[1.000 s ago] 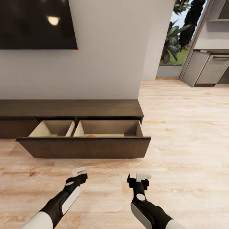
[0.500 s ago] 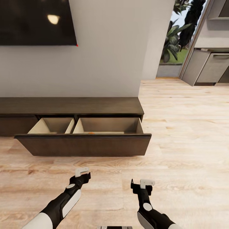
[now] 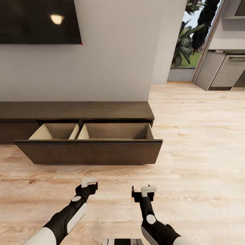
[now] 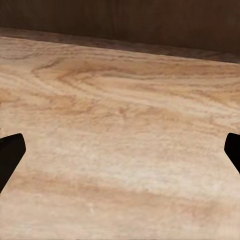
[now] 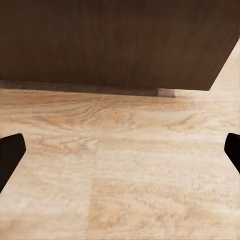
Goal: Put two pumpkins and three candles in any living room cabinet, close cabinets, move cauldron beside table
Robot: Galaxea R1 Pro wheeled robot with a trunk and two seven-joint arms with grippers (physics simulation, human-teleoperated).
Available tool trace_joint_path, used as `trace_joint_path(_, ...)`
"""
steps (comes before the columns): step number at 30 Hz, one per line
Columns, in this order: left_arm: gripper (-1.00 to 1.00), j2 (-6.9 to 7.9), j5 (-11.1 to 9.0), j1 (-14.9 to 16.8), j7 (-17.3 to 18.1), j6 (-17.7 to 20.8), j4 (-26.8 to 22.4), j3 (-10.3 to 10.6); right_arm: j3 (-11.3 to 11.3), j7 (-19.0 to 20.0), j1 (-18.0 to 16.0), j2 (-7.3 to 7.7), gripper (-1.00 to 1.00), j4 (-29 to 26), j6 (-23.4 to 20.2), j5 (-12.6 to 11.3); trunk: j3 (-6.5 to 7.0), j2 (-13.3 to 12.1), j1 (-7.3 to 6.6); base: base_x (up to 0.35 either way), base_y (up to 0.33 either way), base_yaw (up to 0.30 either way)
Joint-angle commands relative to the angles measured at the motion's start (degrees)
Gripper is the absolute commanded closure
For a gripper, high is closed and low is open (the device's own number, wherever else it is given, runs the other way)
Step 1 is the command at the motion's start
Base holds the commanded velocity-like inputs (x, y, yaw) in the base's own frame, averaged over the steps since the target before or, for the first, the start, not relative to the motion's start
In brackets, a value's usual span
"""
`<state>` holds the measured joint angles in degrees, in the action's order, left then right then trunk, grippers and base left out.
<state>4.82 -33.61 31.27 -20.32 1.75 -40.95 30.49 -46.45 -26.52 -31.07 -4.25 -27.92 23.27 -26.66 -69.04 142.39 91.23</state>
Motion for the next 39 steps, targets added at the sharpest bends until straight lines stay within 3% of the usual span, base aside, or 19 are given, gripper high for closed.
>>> trace_joint_path(1, -1.0, 0.1, -0.24, 0.07, -0.55, 0.17, -0.15, 0.38, -0.48, -0.33, -0.18, 0.0, -1.0, 0.0, 0.6, -0.49, -0.23, 0.44, 0.21, 0.0, 0.0, 0.0)
trace_joint_path(8, -1.0, 0.34, 0.17, 0.18, -0.61, -0.19, -1.3, 0.3, -0.39, 0.36, -1.44, -0.05, -1.0, -0.07, 1.25, -0.41, -1.74, 0.93, 0.59, 0.0, 0.0, 0.0)
trace_joint_path(11, -1.0, 0.42, 1.41, 0.19, -0.67, -0.27, -1.68, 0.01, -0.26, 1.34, -3.47, -0.12, -1.0, -0.04, 1.0, -0.81, -2.4, 0.97, 0.67, 0.0, 0.0, 0.0)
trace_joint_path(14, -1.0, 0.32, 1.92, 0.2, -0.68, -2.39, -1.87, -0.06, -0.18, 1.57, -4.1, -0.14, -1.0, -0.02, 0.92, -1.15, -3.07, 1.01, 0.75, 0.0, 0.0, 0.0)
trace_joint_path(18, -1.0, 0.21, 2.04, 0.2, -1.2, -5.83, -1.9, 0.3, -0.17, 1.57, -4.27, -0.29, -1.0, -0.03, 1.05, -1.11, -3.07, 1.01, 0.75, 0.0, 0.0, 0.0)
trace_joint_path(25, -1.0, 0.23, 2.12, 0.2, -1.48, -6.26, -1.89, -0.03, -0.13, 1.56, -4.28, -0.4, -1.0, -0.03, 1.32, -1.25, -3.07, 1.01, 0.75, 0.027, 0.009, 0.0)
trace_joint_path(39, -1.0, -0.06, 2.05, 0.2, -1.49, -6.07, -1.67, 0.19, 0.13, 0.93, -4.34, -0.32, -1.0, 0.62, 3.48, -1.63, -3.07, 1.01, 0.75, 0.26, 0.124, 0.0)
